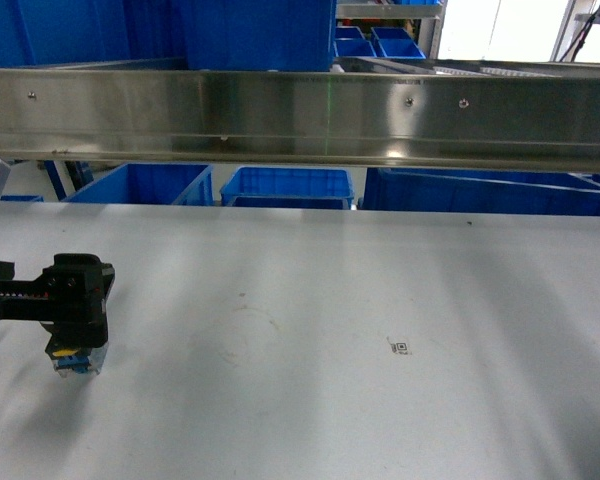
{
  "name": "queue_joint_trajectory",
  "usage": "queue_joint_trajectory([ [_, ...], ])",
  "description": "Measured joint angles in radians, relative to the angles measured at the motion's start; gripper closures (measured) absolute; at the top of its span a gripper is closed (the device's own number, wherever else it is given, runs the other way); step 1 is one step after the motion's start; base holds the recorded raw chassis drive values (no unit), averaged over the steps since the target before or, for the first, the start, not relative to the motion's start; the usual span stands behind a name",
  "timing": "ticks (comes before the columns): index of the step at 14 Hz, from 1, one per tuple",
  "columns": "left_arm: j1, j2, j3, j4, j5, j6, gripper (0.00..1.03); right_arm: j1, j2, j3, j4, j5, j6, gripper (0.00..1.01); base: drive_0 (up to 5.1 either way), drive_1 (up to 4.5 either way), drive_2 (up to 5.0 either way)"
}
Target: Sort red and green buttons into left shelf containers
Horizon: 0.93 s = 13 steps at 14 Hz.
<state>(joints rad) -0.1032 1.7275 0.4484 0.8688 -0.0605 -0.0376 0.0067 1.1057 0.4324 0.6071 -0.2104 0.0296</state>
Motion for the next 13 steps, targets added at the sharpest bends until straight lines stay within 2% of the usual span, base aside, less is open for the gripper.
queue_joint_trajectory([
  [2, 0.003, 0.038, 0.006, 0.023, 0.001, 0.016, 0.05, 0.000, 0.000, 0.000, 0.000, 0.000, 0.000, 0.70, 0.0, 0.00, 0.0],
  [6, 0.037, 0.126, 0.020, 0.067, 0.012, 0.022, 0.05, 0.000, 0.000, 0.000, 0.000, 0.000, 0.000, 0.70, 0.0, 0.00, 0.0],
  [7, 0.043, 0.127, 0.021, 0.069, 0.003, 0.023, 0.11, 0.000, 0.000, 0.000, 0.000, 0.000, 0.000, 0.70, 0.0, 0.00, 0.0],
  [12, 0.032, 0.127, 0.038, 0.068, -0.002, 0.024, 0.65, 0.000, 0.000, 0.000, 0.000, 0.000, 0.000, 0.70, 0.0, 0.00, 0.0],
  [13, 0.022, 0.125, 0.038, 0.063, -0.010, 0.024, 0.72, 0.000, 0.000, 0.000, 0.000, 0.000, 0.000, 0.70, 0.0, 0.00, 0.0],
])
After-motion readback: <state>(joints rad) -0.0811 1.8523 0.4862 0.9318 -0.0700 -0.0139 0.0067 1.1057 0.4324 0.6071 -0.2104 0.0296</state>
